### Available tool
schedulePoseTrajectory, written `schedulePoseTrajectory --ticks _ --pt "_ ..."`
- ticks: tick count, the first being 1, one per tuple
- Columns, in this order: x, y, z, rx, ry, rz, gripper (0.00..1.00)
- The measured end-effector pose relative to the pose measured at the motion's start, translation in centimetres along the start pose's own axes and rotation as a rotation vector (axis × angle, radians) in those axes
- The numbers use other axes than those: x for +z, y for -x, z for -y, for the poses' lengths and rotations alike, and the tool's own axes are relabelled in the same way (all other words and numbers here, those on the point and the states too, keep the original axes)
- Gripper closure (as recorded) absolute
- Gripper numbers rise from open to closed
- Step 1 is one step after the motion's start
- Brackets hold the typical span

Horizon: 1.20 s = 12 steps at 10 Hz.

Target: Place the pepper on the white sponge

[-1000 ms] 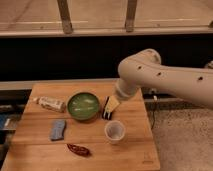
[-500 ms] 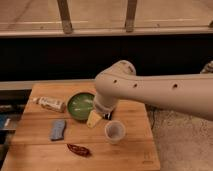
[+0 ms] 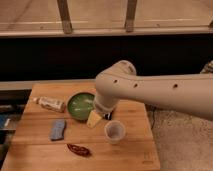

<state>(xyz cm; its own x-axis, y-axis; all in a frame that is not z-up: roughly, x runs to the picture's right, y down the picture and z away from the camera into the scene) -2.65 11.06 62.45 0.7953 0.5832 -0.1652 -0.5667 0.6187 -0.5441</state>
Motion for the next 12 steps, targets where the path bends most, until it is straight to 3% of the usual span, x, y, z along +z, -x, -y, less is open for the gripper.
schedulePoseTrajectory --ticks 2,6,9,12 --pt "1.9 0.8 -1.8 -0.062 0.03 -0.034 0.2" --pt "9.2 2.3 -9.4 -0.196 0.121 -0.125 0.2" --pt "13.7 2.8 -11.5 -0.238 0.189 -0.151 0.2" --pt "15.4 2.7 -12.2 -0.245 0.227 -0.143 0.2"
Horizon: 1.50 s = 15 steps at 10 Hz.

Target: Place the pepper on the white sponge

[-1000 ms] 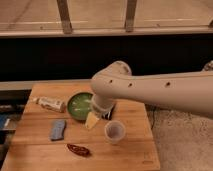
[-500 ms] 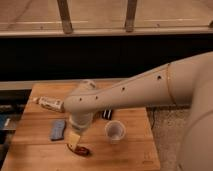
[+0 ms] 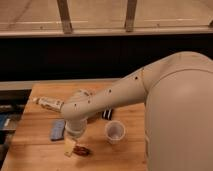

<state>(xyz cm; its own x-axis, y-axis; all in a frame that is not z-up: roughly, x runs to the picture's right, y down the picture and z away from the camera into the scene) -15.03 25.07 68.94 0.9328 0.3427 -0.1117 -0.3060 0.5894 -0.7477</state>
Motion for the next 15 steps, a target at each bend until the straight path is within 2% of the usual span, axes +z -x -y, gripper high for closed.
schedulePoseTrajectory --ticks 4,5,8,10,15 --pt "0.0 -0.1 0.0 0.002 -0.001 0.001 0.2" --pt "0.2 -0.3 0.0 0.016 0.01 0.004 0.2" --pt "2.6 -2.8 -0.2 0.062 0.047 -0.024 0.2" --pt "3.5 -3.7 -0.3 0.084 0.057 -0.03 0.2" --pt "6.3 -2.4 -1.3 0.078 0.058 -0.002 0.2"
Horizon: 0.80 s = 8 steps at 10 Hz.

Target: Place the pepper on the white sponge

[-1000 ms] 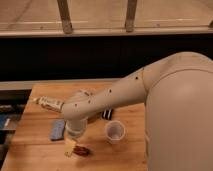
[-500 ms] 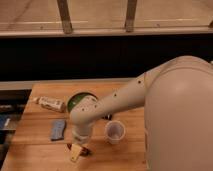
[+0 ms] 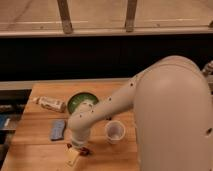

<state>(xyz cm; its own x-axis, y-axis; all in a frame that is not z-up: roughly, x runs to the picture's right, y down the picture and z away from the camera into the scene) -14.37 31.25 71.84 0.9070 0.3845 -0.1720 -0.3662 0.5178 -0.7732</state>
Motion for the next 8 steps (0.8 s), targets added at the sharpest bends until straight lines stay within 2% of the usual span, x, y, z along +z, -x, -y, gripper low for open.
schedulePoseTrajectory --ticks 2,3,8 --pt "1.0 0.4 -0.1 0.001 0.005 0.011 0.21" --pt "1.3 0.4 0.0 0.006 0.002 0.009 0.24" --pt "2.9 1.2 -0.9 -0.071 0.019 0.001 0.76"
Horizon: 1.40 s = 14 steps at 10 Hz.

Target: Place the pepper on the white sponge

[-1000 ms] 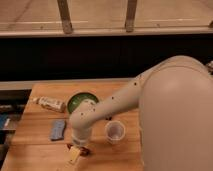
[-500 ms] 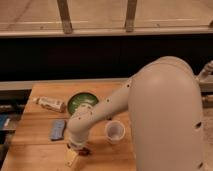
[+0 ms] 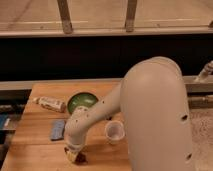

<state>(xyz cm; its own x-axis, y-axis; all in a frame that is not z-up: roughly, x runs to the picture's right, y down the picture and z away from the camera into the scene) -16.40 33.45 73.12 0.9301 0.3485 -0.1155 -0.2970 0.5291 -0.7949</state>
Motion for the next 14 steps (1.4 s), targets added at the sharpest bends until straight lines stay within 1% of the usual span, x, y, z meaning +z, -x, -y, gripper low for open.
schedulePoseTrajectory --ticks 1,2,3,5,6,7,8,10,12,14 --pt "0.1 0.0 -0.1 -0.006 0.003 0.0 0.83" --pt "0.1 0.0 -0.1 -0.011 0.005 0.001 0.93" --pt "0.0 0.0 -0.1 -0.014 0.007 0.003 0.99" --pt "-0.4 -0.1 0.0 -0.015 0.003 0.005 1.0" --pt "-1.1 0.0 0.3 -0.016 -0.002 0.004 1.0" --pt "-2.2 0.0 0.8 -0.014 -0.007 0.003 1.0" --pt "-3.8 0.3 1.6 -0.017 -0.016 0.006 1.0" --pt "-7.2 0.7 3.6 -0.033 -0.048 0.002 1.0" --pt "-8.9 1.5 4.8 -0.059 -0.068 0.004 1.0" --pt "-10.0 2.6 5.8 -0.092 -0.082 0.012 1.0"
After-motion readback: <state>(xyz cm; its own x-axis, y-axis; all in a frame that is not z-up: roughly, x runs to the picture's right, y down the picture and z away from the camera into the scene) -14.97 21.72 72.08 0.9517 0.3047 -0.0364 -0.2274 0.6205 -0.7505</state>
